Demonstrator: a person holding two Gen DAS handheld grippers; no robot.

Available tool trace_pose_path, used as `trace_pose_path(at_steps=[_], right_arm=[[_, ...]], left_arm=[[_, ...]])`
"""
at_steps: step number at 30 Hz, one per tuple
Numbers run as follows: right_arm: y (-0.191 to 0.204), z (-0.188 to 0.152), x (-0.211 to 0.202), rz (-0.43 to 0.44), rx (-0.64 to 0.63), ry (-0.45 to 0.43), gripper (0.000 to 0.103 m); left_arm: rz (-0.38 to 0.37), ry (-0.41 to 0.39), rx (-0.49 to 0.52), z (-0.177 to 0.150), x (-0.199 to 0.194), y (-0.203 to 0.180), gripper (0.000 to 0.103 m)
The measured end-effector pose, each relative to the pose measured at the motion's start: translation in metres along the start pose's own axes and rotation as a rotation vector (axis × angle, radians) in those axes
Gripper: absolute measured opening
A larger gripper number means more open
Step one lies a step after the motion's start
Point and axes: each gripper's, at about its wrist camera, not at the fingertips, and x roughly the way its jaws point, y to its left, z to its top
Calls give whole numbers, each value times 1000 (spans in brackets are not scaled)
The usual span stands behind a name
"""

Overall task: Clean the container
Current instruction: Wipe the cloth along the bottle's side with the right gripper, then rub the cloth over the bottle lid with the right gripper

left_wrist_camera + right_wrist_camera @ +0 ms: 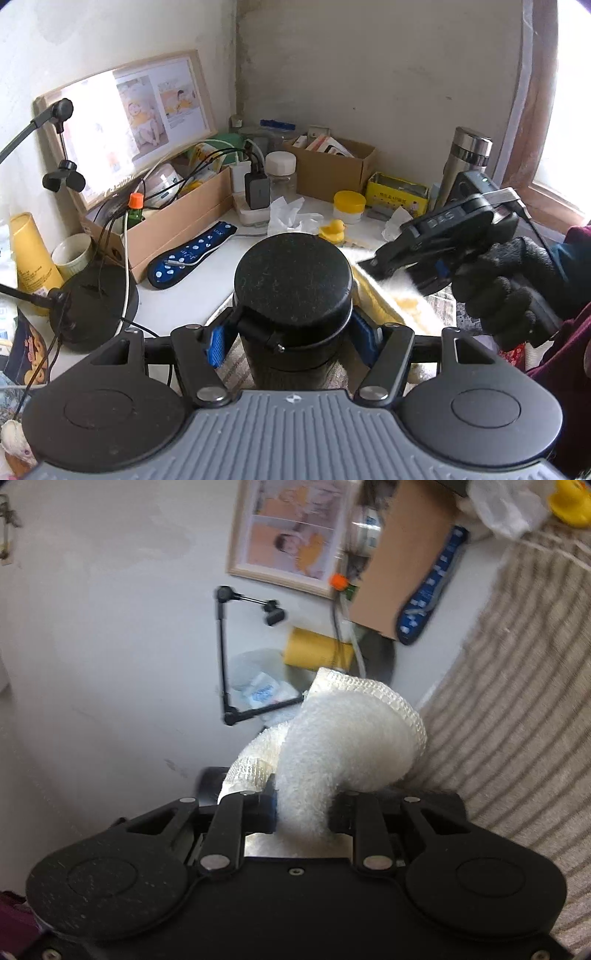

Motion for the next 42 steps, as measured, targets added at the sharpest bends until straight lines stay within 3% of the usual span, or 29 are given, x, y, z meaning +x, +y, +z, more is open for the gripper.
trace_pose_path(at_steps=[11, 20, 23, 28, 30, 33, 37, 42], right_arm=[[-7, 0, 22, -205, -168, 109, 21], [-16, -6, 46, -433, -357, 225, 21], [-13, -11, 52, -492, -448, 252, 21], [0, -35, 73, -624, -765, 320, 21], [4, -35, 76, -640, -773, 326, 21], [-2, -20, 63, -569, -591, 292, 21], [-19, 0, 33, -357, -258, 184, 21], [-16, 1, 9, -102, -26, 77, 21]], left_arm=[[-15, -35, 4, -13, -11, 4, 64], [-21, -53, 7, -19, -16, 2, 64], [-23, -57, 0, -20, -16, 4, 64], [-26, -62, -6, -21, -18, 6, 64], [-29, -64, -7, -22, -19, 8, 64], [-32, -66, -10, -23, -20, 10, 64], [-35, -69, -16, -24, -21, 12, 64], [-35, -71, -11, -24, -20, 12, 64]])
